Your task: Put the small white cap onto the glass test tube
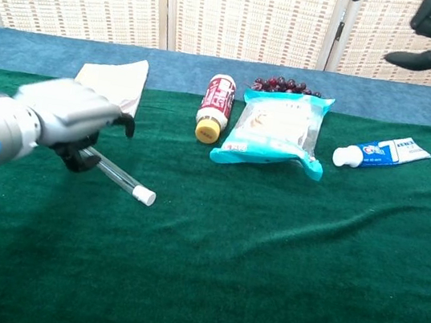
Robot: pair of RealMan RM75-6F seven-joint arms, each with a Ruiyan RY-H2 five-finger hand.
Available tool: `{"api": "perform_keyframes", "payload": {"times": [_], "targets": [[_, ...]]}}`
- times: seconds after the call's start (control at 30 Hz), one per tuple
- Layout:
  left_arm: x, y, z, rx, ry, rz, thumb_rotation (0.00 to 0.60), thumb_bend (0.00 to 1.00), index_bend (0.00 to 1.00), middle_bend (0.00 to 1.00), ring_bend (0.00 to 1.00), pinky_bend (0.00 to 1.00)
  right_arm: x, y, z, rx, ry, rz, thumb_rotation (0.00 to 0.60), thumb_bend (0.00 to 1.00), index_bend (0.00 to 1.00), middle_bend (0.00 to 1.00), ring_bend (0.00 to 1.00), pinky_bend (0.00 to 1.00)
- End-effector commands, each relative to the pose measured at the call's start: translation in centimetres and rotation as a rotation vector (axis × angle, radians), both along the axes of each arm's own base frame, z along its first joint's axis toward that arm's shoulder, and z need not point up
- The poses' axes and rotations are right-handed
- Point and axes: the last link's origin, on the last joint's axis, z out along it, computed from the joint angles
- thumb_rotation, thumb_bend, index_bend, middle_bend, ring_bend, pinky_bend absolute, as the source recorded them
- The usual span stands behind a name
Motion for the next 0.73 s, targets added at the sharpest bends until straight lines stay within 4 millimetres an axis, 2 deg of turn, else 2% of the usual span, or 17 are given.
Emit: {"api": "perform_keyframes", "payload": {"times": [0.03, 0.13, 0.2, 0.33, 0.37, 0.4, 0.47, 0.53, 0.6, 0.73], "targets": [[-1.8, -0.2, 4.4, 0.110, -0.136, -0.008, 0.600, 0.50, 0.28, 0.83, 0.77, 0.82, -2.3, 0.6, 1.3, -0.008, 0.054, -0.074, 0.590, 0.37, 0.23, 0.99, 1.00, 1.00], [-3.8, -0.5, 7.0, 0.160, -0.213, 0.010, 0.600, 0.50, 0.30, 0.72, 0.67, 0.75, -4.3, 1.1, 2.5, -0.041, 0.079, -0.138, 0.594, 0.37, 0.23, 0.90, 1.00, 1.00], [-5.1, -0.8, 8.5, 0.194, -0.253, 0.032, 0.600, 0.50, 0.31, 0.63, 0.58, 0.67, -5.5, 1.6, 3.1, -0.070, 0.088, -0.174, 0.597, 0.37, 0.26, 0.82, 0.96, 0.95], [-8.3, -1.6, 11.6, 0.282, -0.328, 0.068, 0.600, 0.49, 0.31, 0.47, 0.43, 0.52, -8.0, 3.2, 4.1, -0.123, 0.089, -0.236, 0.596, 0.37, 0.27, 0.51, 0.61, 0.60], [-9.0, -1.9, 12.2, 0.294, -0.336, 0.074, 0.600, 0.48, 0.30, 0.42, 0.38, 0.47, -8.6, 3.6, 4.3, -0.135, 0.087, -0.248, 0.595, 0.37, 0.24, 0.41, 0.50, 0.50], [-9.7, -2.2, 12.7, 0.309, -0.345, 0.082, 0.600, 0.47, 0.28, 0.38, 0.34, 0.42, -9.3, 4.0, 4.3, -0.145, 0.083, -0.260, 0.594, 0.37, 0.19, 0.35, 0.44, 0.45], [-11.1, -3.2, 13.8, 0.338, -0.353, 0.095, 0.600, 0.45, 0.25, 0.32, 0.28, 0.35, -10.9, 5.0, 4.4, -0.153, 0.066, -0.302, 0.595, 0.37, 0.04, 0.15, 0.24, 0.29], [-12.3, -4.3, 14.7, 0.355, -0.357, 0.113, 0.600, 0.43, 0.24, 0.28, 0.24, 0.30, -12.5, 6.0, 4.5, -0.179, 0.050, -0.326, 0.594, 0.37, 0.00, 0.02, 0.08, 0.14], [-13.2, -5.3, 15.3, 0.364, -0.362, 0.121, 0.600, 0.42, 0.22, 0.25, 0.21, 0.25, -13.7, 6.9, 4.6, -0.203, 0.048, -0.340, 0.594, 0.37, 0.00, 0.00, 0.00, 0.06], [-14.4, -7.9, 15.8, 0.387, -0.389, 0.136, 0.600, 0.41, 0.21, 0.23, 0.19, 0.21, -16.2, 9.0, 4.5, -0.197, 0.029, -0.381, 0.595, 0.37, 0.00, 0.00, 0.00, 0.05]]}}
